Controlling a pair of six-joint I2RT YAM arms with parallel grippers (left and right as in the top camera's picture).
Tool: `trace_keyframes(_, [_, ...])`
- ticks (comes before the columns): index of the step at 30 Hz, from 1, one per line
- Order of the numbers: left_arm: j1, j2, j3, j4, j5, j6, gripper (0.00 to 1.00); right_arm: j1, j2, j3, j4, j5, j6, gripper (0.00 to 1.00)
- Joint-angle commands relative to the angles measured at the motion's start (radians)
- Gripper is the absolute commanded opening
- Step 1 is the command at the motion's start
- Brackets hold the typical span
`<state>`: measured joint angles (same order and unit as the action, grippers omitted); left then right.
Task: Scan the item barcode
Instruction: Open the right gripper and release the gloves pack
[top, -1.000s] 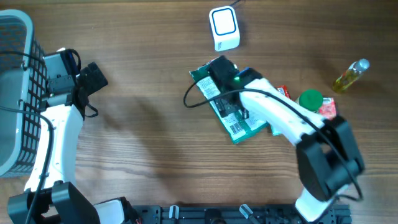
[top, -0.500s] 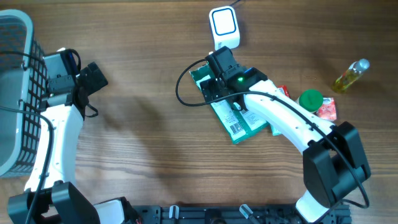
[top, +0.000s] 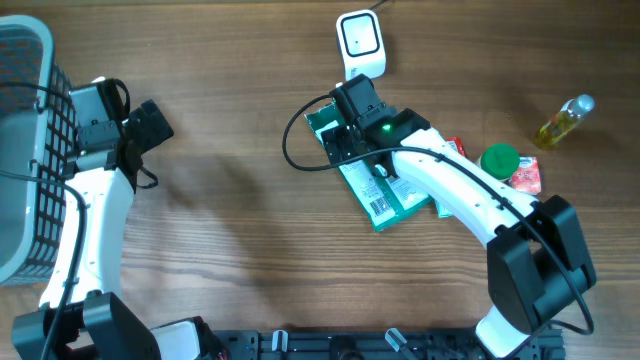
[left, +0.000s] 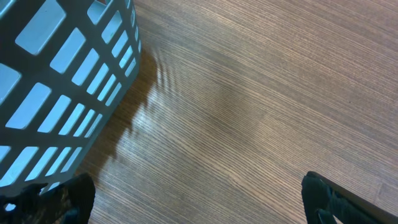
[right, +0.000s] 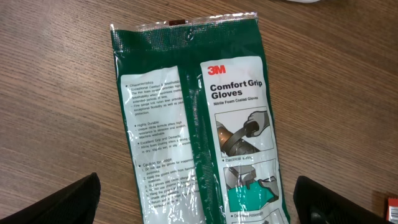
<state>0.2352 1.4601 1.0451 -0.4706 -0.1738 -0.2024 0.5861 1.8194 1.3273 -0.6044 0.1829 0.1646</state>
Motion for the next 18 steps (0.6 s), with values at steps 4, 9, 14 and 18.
trace_keyframes(4, [0.005,-0.013,0.011,0.002,0.002,0.012,1.0,0.002,-0.005,-0.004,0.002,-0.013,0.019,1.0])
trace_keyframes(9, [0.005,-0.013,0.011,0.002,0.002,0.012,1.0,0.002,-0.005,-0.004,0.002,-0.013,0.019,1.0])
trace_keyframes(14, [0.005,-0.013,0.011,0.002,0.002,0.012,1.0,0.002,-0.005,-0.004,0.002,-0.013,0.019,1.0])
trace_keyframes(18, [0.005,-0.013,0.011,0.002,0.002,0.012,1.0,0.002,-0.005,-0.004,0.002,0.009,0.018,1.0])
